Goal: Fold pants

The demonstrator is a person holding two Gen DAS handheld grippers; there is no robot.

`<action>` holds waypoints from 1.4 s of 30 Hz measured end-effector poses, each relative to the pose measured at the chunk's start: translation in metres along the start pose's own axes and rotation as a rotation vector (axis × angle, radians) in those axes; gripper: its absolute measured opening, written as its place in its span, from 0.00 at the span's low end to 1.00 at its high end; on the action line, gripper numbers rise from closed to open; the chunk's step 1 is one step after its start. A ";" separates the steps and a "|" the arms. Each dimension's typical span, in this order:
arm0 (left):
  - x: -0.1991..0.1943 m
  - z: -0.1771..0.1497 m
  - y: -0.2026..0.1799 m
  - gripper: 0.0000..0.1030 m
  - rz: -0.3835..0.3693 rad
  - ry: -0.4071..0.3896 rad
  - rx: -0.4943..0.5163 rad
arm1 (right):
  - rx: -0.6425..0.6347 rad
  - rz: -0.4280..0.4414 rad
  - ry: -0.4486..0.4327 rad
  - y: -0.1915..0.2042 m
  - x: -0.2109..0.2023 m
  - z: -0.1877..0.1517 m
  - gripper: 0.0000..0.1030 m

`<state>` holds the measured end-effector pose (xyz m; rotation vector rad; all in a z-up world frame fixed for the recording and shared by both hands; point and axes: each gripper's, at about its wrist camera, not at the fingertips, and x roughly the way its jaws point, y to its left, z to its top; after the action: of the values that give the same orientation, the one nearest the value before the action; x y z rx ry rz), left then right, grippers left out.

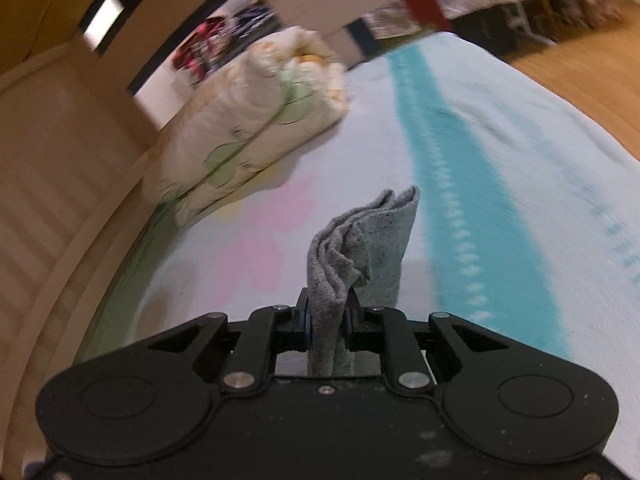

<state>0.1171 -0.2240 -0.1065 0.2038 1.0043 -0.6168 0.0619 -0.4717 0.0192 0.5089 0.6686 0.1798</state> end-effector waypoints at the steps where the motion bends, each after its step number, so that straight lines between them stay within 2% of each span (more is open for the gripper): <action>1: -0.006 -0.004 0.005 0.66 0.008 -0.003 -0.012 | -0.026 0.006 0.007 0.016 0.002 0.001 0.16; 4: -0.034 -0.016 0.040 0.66 -0.022 -0.045 -0.151 | -0.098 0.046 0.036 0.068 0.009 -0.001 0.16; 8: -0.083 -0.036 0.100 0.67 0.044 -0.117 -0.284 | -0.164 0.127 0.086 0.137 0.036 -0.023 0.16; 13: -0.146 -0.074 0.174 0.68 0.141 -0.225 -0.481 | -0.248 0.173 0.183 0.207 0.099 -0.087 0.16; 17: -0.165 -0.097 0.205 0.68 0.179 -0.237 -0.585 | -0.366 0.112 0.295 0.239 0.153 -0.156 0.17; 19: -0.167 -0.105 0.210 0.68 0.177 -0.225 -0.603 | -0.411 0.095 0.380 0.247 0.170 -0.184 0.27; 21: -0.171 -0.111 0.208 0.68 0.164 -0.216 -0.608 | -0.448 0.102 0.440 0.252 0.172 -0.196 0.42; 24: -0.158 -0.099 0.202 0.68 0.138 -0.216 -0.602 | -0.465 0.138 0.408 0.253 0.151 -0.184 0.56; 27: -0.148 -0.088 0.196 0.69 0.106 -0.218 -0.557 | -0.427 0.150 0.358 0.243 0.130 -0.147 0.59; 29: -0.142 -0.080 0.183 0.69 0.086 -0.216 -0.505 | -0.396 0.114 0.333 0.222 0.118 -0.120 0.59; 31: -0.135 -0.073 0.168 0.70 0.053 -0.200 -0.447 | -0.389 0.045 0.330 0.200 0.113 -0.096 0.56; 32: -0.131 -0.071 0.161 0.70 0.038 -0.192 -0.423 | -0.397 0.005 0.326 0.191 0.111 -0.087 0.51; 33: -0.127 -0.069 0.153 0.70 0.026 -0.184 -0.392 | -0.406 -0.033 0.326 0.180 0.111 -0.077 0.40; 34: -0.124 -0.068 0.146 0.70 0.019 -0.178 -0.363 | -0.409 -0.064 0.336 0.170 0.111 -0.069 0.35; 35: -0.121 -0.067 0.138 0.70 0.014 -0.170 -0.330 | -0.395 -0.094 0.351 0.156 0.113 -0.058 0.24; 36: -0.117 -0.066 0.132 0.70 0.009 -0.158 -0.298 | -0.366 -0.115 0.371 0.144 0.116 -0.050 0.18; 39: -0.106 -0.072 0.119 0.70 0.005 -0.109 -0.242 | -0.282 -0.132 0.417 0.117 0.124 -0.038 0.15; 42: -0.094 -0.079 0.120 0.70 0.007 -0.044 -0.233 | -0.247 -0.134 0.479 0.102 0.136 -0.040 0.15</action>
<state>0.0920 -0.0552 -0.0839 -0.0114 1.0232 -0.4908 0.1423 -0.3250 -0.0307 0.1790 1.1281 0.2575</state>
